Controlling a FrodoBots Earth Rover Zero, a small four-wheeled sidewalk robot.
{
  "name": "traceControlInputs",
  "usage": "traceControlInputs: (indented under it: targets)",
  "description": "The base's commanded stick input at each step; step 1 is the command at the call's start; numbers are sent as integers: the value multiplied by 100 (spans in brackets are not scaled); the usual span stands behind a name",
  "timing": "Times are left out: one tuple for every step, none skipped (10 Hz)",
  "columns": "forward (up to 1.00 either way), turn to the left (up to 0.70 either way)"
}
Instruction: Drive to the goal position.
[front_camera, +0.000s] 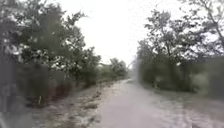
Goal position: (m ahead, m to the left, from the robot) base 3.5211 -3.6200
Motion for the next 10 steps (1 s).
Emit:
traceControlInputs:
  targets:
    - [60, 0]
    - [60, 0]
    - [60, 0]
    - [60, 0]
    - [60, 0]
    - [60, 0]
    - [60, 0]
    - [60, 0]
    - [60, 0]
    - [60, 0]
